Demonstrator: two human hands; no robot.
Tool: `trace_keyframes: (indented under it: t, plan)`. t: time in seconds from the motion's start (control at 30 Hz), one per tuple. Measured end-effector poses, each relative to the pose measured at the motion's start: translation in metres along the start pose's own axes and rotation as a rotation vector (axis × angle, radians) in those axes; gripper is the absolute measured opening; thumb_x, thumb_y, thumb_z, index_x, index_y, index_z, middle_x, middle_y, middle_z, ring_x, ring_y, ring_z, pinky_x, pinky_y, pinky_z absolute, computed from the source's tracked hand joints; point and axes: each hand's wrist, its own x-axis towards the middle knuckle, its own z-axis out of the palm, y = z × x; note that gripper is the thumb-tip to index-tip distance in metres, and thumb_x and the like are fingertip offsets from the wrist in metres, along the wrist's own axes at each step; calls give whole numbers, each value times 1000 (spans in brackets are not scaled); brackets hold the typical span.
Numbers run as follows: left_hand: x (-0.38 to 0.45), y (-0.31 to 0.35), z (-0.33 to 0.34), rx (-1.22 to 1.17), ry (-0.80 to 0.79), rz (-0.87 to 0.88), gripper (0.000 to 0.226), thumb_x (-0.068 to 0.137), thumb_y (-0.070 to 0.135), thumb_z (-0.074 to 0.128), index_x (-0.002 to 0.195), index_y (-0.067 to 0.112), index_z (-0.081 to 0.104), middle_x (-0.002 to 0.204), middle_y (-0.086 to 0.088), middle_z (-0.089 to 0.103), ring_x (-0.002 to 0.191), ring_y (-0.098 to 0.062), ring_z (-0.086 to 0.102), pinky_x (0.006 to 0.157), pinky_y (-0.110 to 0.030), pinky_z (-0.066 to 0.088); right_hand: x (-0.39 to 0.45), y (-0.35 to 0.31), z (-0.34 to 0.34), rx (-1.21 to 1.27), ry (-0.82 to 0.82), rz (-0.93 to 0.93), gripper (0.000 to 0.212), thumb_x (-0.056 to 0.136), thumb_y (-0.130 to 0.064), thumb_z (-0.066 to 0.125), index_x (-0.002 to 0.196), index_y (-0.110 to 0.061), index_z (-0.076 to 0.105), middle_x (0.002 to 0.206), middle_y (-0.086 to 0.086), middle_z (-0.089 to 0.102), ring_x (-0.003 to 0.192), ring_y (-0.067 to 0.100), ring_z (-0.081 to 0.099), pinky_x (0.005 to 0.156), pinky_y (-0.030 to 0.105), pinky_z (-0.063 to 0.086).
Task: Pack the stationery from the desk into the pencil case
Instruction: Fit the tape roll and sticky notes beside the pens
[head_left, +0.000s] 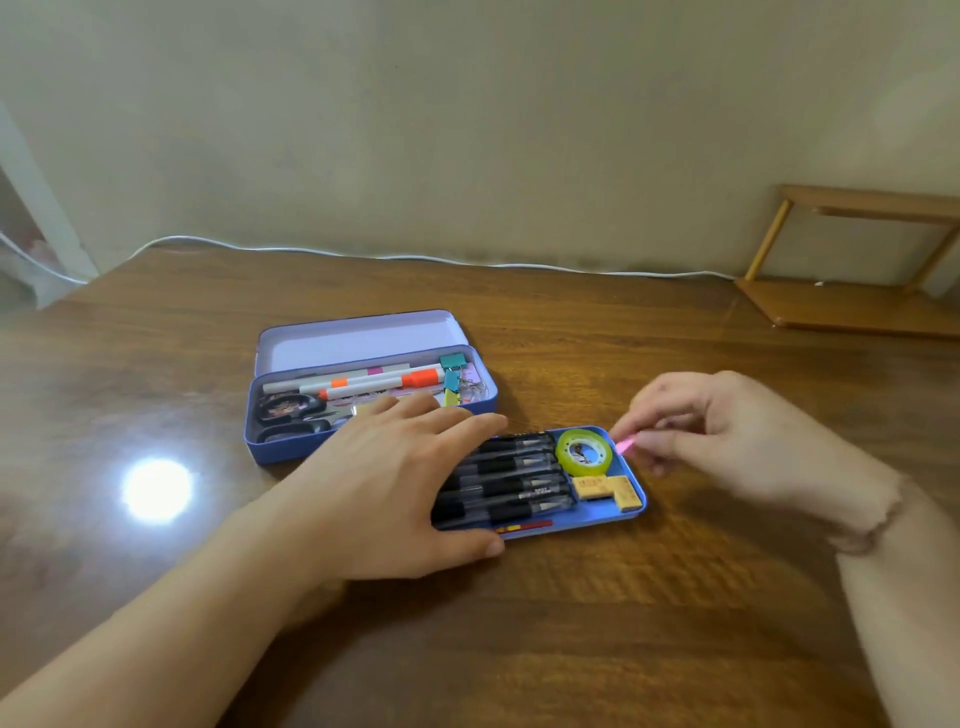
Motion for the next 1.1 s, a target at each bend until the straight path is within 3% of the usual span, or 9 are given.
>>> trace_keyframes:
  t: [0.1,0.3,0.43,0.63,0.7,0.77,0.87,0.93,1.1]
  plan:
    - [-1,-2,1,5,-13,3,92,67,87,43,142,34,36,127,15,61,115,-15,54,100,-37,43,2,-14,20,-81,-95,-125,15,82,-12,74,85,-25,78,83,-11,70,75,4,66,68,17,51]
    - [-1,-2,4,-12,-25,-1,91,69,87,42,143,36,32,128,16,60,115,-12,51,102,-35,41,3,-12,24,-223,-103,-71,16,78,-17,78,75,-32,74,80,-17,69,78,-5,62,66,11,44]
    - [0,-2,5,-36,-27,3,90,70,87,41,144,36,30,129,16,59,115,-11,50,102,-34,41,5,-12,31,-263,-91,-77,21,74,-18,80,70,-38,74,82,-19,64,80,-3,58,68,17,45]
    - [0,-3,5,-77,-59,3,91,70,84,47,145,37,28,130,16,55,118,-9,46,105,-30,37,11,-4,26,-407,-53,51,30,68,-46,81,84,-43,56,91,-19,57,86,3,52,69,26,46]
    - [-1,-4,3,-96,-80,13,93,69,83,50,146,37,26,133,16,53,121,-7,44,107,-26,32,10,-3,20,-343,-95,62,48,65,-55,78,105,-48,54,113,-22,52,108,2,46,87,29,49]
    - [-5,-6,1,-119,-116,18,96,68,82,54,148,38,24,137,16,50,125,-6,41,108,-23,29,8,-5,18,-259,-186,39,94,55,-66,78,134,-57,29,143,-19,34,134,6,25,110,41,35]
    - [-13,-10,-3,-138,-149,3,96,68,82,53,148,40,20,141,17,45,130,-1,35,108,-16,24,6,-12,30,-335,-342,-2,121,45,-69,79,133,-69,-4,154,-23,7,143,11,4,116,51,14]
    - [-15,-9,-6,-145,-158,-19,93,69,81,54,146,40,23,140,17,45,128,0,37,107,-16,28,8,-14,36,-352,-361,27,118,49,-66,80,131,-71,-3,153,-18,14,141,23,13,114,55,22]
    - [-15,-8,-12,-188,-138,-50,76,68,73,64,130,39,35,124,20,48,111,6,41,95,-13,36,9,-10,33,-269,-271,-12,103,54,-63,79,127,-76,7,131,-26,35,125,13,32,107,45,37]
